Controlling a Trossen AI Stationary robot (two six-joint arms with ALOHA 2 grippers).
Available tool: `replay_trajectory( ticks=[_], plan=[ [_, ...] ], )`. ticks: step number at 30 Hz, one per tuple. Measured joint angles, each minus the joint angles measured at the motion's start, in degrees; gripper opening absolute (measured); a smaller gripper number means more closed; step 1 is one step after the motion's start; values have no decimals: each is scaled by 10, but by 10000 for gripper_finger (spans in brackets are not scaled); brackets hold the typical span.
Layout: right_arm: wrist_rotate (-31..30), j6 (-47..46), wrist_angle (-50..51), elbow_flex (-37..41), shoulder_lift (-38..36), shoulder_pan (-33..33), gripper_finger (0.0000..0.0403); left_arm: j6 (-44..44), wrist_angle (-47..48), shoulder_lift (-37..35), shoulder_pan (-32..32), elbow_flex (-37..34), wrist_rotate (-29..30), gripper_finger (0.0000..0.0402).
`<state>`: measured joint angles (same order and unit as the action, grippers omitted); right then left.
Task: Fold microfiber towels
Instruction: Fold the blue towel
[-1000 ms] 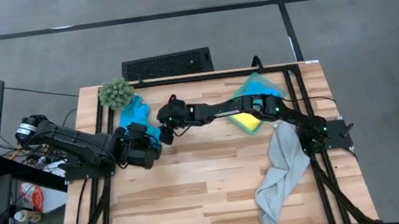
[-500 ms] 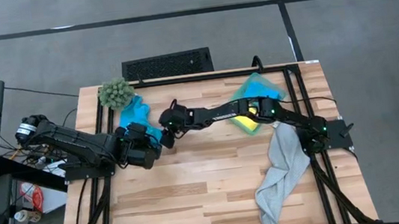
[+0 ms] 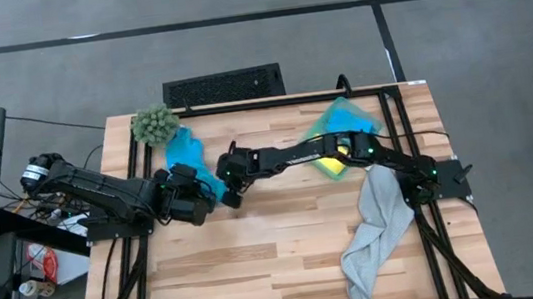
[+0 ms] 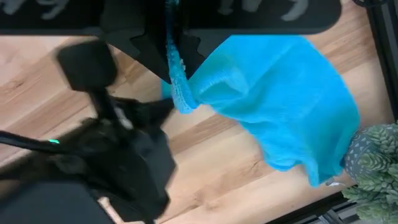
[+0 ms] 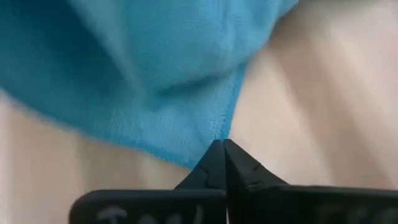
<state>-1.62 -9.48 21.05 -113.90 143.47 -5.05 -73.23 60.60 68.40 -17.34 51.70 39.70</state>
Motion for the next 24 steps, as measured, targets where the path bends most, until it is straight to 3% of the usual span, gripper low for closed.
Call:
replay_trajectory(
  ticks=[4, 10, 17, 21, 24],
  plan=[
    [-14, 30, 96, 2, -44, 16, 4, 6, 5, -1, 0, 10, -1, 0],
    [-85, 62, 227, 1, -118, 51, 2, 33, 3, -1, -1, 48, 14, 0],
    [-124, 53, 390, 18, -185, 99, 1, 52, 4, -1, -7, 70, 30, 0],
    [-135, 15, 406, 90, -218, 117, 1, 38, 9, 4, -19, 71, 30, 0],
    [-138, -5, 354, 168, -240, 131, 6, 30, 8, 16, -27, 71, 30, 0]
  ],
)
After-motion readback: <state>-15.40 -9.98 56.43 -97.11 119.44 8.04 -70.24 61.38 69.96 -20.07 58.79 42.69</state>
